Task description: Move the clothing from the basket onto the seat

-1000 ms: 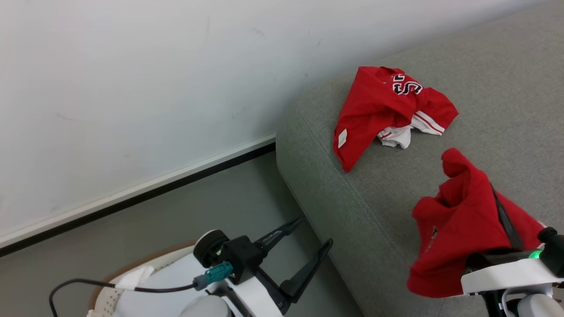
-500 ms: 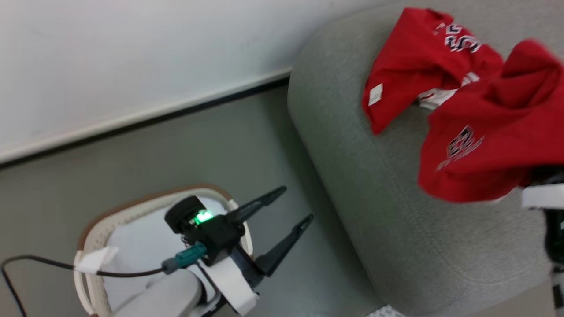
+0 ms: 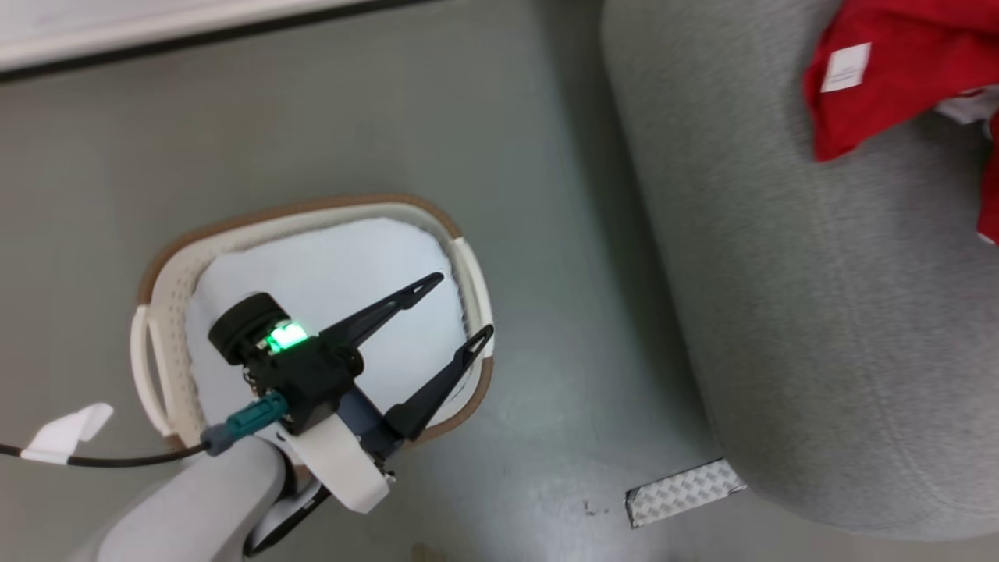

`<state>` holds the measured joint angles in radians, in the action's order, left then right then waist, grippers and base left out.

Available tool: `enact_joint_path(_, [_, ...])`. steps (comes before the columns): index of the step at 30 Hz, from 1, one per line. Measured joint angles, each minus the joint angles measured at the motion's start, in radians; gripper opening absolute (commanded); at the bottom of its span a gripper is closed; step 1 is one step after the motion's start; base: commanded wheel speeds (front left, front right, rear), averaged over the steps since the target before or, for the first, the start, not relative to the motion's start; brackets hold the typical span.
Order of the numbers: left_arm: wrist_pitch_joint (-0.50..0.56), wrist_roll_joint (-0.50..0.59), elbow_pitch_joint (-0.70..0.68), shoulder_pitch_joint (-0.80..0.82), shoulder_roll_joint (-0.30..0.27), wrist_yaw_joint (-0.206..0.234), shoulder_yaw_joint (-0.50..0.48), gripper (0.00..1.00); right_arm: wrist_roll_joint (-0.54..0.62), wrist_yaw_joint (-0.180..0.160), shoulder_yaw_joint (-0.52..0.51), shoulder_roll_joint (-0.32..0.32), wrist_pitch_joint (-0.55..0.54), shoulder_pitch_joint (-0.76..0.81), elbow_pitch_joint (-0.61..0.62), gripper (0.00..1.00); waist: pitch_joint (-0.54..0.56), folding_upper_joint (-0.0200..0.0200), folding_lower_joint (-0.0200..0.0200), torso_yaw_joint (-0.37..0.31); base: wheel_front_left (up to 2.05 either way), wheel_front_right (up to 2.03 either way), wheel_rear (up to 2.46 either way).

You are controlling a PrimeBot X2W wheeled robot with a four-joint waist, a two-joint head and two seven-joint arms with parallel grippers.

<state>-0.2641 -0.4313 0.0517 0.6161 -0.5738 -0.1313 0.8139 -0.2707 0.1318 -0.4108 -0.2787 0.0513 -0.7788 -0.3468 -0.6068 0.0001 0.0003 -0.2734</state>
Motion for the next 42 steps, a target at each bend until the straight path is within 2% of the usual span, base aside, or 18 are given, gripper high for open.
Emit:
enact_joint_path(7, [0.0, -0.003, -0.008, 0.01, -0.007, 0.0, -0.006, 1.0, 0.12, 0.0, 0.029, -0.054, -0.237, -0.058, -0.168, 0.0, -0.056, 0.0, 0.0, 0.047, 0.0, 0.0, 0.0])
enact_joint_path(9, [0.0, -0.006, -0.005, 0.009, -0.001, 0.0, -0.008, 1.0, 0.128, 0.0, 0.047, -0.064, -0.351, -0.062, -0.214, 0.02, -0.051, -0.0001, 0.0, 0.053, 0.0, 0.0, 0.0])
enact_joint_path(11, [0.0, -0.008, -0.003, 0.009, 0.007, 0.0, -0.017, 1.0, 0.132, 0.0, 0.076, -0.071, -0.429, -0.061, -0.224, 0.22, -0.04, 0.0, -0.0001, 0.056, 0.0, 0.0, 0.0])
enact_joint_path(12, [0.0, -0.008, -0.001, 0.007, 0.011, 0.0, -0.021, 1.0, 0.122, 0.0, 0.082, -0.076, -0.465, -0.062, -0.222, 0.25, -0.033, -0.0001, -0.0001, 0.056, 0.0, 0.0, 0.0])
enact_joint_path(13, [0.0, -0.01, 0.003, 0.005, 0.015, 0.0, -0.023, 1.0, 0.117, 0.0, 0.095, -0.086, -0.498, -0.061, -0.221, 0.38, -0.026, -0.0001, -0.0001, 0.056, 0.0, 0.0, 0.0])
enact_joint_path(14, [0.0, -0.01, 0.007, 0.001, 0.019, 0.0, -0.024, 1.0, 0.11, 0.0, 0.113, -0.094, -0.524, -0.059, -0.213, 0.56, -0.019, -0.0001, -0.0001, 0.056, 0.0, 0.0, 0.0])
enact_joint_path(15, [0.0, -0.01, 0.009, -0.004, 0.024, 0.0, -0.026, 1.0, 0.099, 0.0, 0.126, -0.097, -0.537, -0.058, -0.201, 0.96, -0.011, 0.0, -0.0001, 0.055, 0.0, 0.0, 0.0])
enact_joint_path(16, [0.0, -0.01, 0.012, -0.008, 0.028, 0.0, -0.027, 1.0, 0.086, 0.0, 0.14, -0.1, -0.55, -0.058, -0.19, 1.0, -0.003, -0.0001, -0.0001, 0.054, 0.0, 0.0, 0.0])
enact_joint_path(25, [0.0, -0.019, 0.063, -0.05, 0.087, 0.0, -0.036, 1.0, 0.029, 0.0, 0.291, -0.137, -0.705, 0.048, -0.097, 1.0, 0.106, -0.0001, -0.0002, 0.035, 0.0, 0.0, 0.0])
enact_joint_path(33, [0.0, -0.028, 0.118, -0.125, 0.152, 0.002, -0.096, 1.0, -0.091, 0.0, 0.404, -0.236, -0.778, 0.188, 0.117, 1.0, 0.25, -0.0001, -0.0005, 0.017, 0.0, 0.0, 0.0])
enact_joint_path(39, [0.0, -0.029, 0.149, -0.177, 0.203, 0.011, -0.173, 1.0, -0.162, 0.0, 0.416, -0.272, -0.77, 0.27, 0.306, 1.0, 0.365, 0.0, -0.0005, 0.018, 0.0, 0.0, 0.0])
enact_joint_path(42, [0.0, -0.034, 0.165, -0.201, 0.228, 0.024, -0.233, 1.0, -0.18, 0.0, 0.418, -0.257, -0.713, 0.278, 0.375, 1.0, 0.42, -0.0001, -0.0006, 0.029, 0.0, 0.0, 0.0])
